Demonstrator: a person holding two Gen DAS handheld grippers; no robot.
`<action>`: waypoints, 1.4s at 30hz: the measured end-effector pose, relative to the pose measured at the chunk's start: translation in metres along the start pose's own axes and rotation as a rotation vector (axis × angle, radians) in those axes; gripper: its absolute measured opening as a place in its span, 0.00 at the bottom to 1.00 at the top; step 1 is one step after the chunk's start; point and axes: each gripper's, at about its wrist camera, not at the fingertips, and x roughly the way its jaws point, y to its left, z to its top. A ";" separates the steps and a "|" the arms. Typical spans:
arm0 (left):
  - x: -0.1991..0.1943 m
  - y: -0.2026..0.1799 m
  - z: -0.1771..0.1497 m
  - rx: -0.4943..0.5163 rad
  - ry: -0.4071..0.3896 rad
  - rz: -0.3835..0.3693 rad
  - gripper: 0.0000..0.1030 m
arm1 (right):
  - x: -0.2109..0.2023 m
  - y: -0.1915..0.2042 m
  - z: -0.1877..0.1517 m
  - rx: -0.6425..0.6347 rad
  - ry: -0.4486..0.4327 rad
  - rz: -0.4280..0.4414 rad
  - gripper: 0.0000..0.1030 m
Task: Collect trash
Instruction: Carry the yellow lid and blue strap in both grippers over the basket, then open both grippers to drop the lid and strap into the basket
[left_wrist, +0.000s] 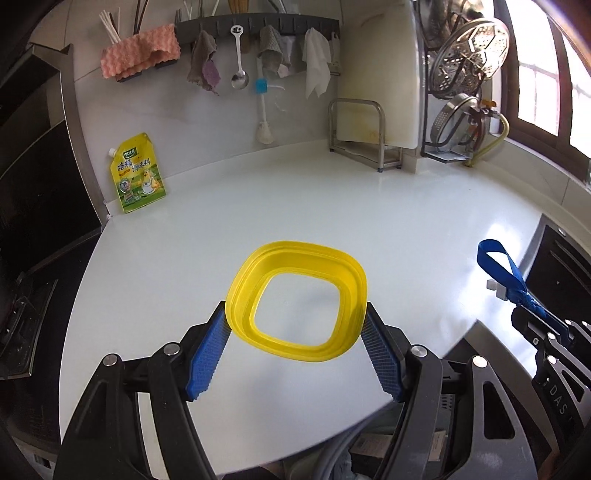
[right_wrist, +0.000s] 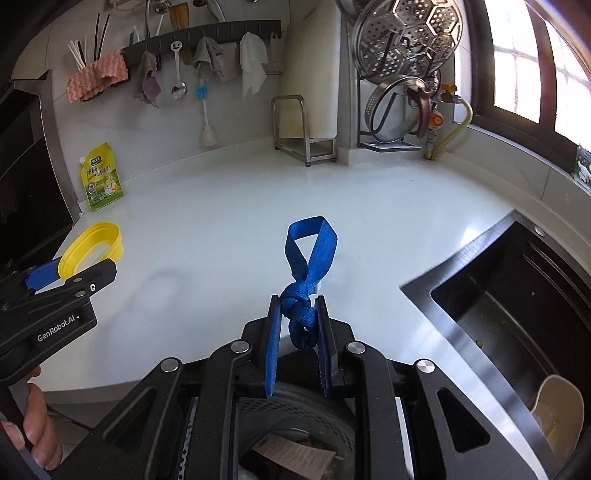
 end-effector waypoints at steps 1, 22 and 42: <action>-0.008 -0.003 -0.006 0.007 -0.001 -0.010 0.67 | -0.009 -0.001 -0.008 -0.001 -0.003 -0.007 0.17; -0.081 -0.046 -0.124 0.084 0.082 -0.114 0.67 | -0.106 -0.023 -0.136 0.023 0.043 -0.053 0.17; -0.042 -0.044 -0.145 0.047 0.230 -0.159 0.68 | -0.067 -0.019 -0.151 0.066 0.171 0.114 0.24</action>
